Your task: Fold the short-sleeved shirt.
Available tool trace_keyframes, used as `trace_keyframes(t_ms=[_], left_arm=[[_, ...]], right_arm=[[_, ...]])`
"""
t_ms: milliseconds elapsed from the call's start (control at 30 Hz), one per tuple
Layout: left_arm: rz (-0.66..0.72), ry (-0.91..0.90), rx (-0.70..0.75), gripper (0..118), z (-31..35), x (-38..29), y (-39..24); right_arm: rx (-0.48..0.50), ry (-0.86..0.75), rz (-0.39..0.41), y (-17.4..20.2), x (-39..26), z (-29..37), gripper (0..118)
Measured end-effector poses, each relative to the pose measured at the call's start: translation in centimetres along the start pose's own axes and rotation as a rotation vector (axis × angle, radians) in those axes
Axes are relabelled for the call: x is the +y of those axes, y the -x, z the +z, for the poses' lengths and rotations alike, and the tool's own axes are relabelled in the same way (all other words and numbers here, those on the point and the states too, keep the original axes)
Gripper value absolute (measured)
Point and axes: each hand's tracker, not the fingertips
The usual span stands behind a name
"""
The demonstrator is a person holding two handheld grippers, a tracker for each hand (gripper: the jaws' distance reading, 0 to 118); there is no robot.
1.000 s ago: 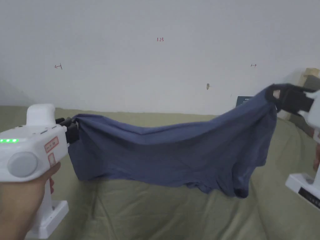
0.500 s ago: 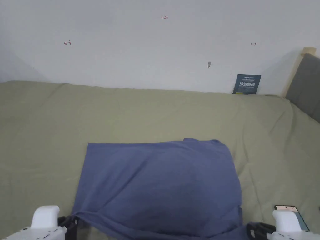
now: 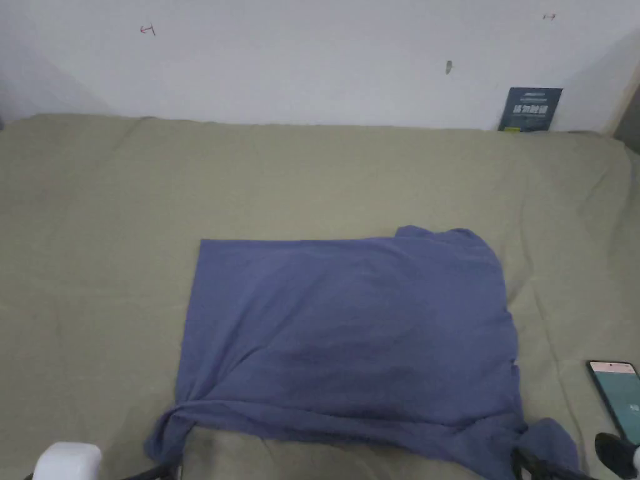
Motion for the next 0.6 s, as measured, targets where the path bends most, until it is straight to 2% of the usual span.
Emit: trace_keyframes(t_ms=[33, 67, 100, 133, 233, 267, 300, 333, 367, 400, 433, 467, 600], left_arm=[[-0.012, 0.017, 0.028, 57, 2.4, 0.6, -2.6], [-0.031, 0.040, 0.069, 0, 2.2, 0.4, -2.7], [-0.065, 0.018, 0.105, 0, 2.0, 0.0, -2.8], [-0.047, 0.054, 0.046, 0, 1.3, -0.1, -2.3], [0.008, 0.054, 0.052, 0, 0.3, 0.0, -1.6], [0.006, 0.054, 0.051, 4, -0.5, 0.3, -1.4], [0.014, 0.056, 0.044, 26, -1.2, 0.7, -0.7], [0.017, 0.063, 0.035, 68, -2.2, 1.0, -0.3], [0.015, 0.084, 0.019, 118, -3.2, 1.3, 0.1], [0.005, 0.144, 0.011, 117, -4.3, 1.3, 0.4], [-0.023, 0.044, -0.005, 116, -4.3, 2.2, 0.6], [-0.002, 0.114, 0.002, 116, -5.1, 2.8, 0.6], [-0.053, 0.144, -0.002, 116, -8.3, 2.9, -0.2]], right_arm=[[-0.006, -0.009, -0.004, 0.7, -0.4, 0.3, 79], [-0.010, -0.005, -0.009, 1.2, -0.7, 0.4, 43], [-0.019, 0.008, -0.018, 1.5, -1.1, -0.2, 1], [-0.024, -0.007, -0.029, 2.0, -1.6, 0.0, 0], [0.026, 0.019, -0.076, 2.2, -2.1, -0.4, 0], [0.019, 0.017, -0.075, 2.2, -2.4, -0.6, 0], [0.027, 0.025, -0.078, 2.1, -2.5, -0.8, 0], [0.025, 0.039, -0.076, 2.2, -2.4, -0.9, 0], [0.018, 0.046, -0.075, 2.3, -2.2, -1.0, 0], [0.014, 0.048, -0.077, 2.1, -2.2, -1.0, 0], [0.012, 0.052, -0.082, 2.0, -2.1, -1.1, 0], [0.009, 0.058, -0.088, 1.8, -2.0, -1.2, 0], [-0.026, 0.079, -0.101, 0.9, -1.7, -1.6, 0]])
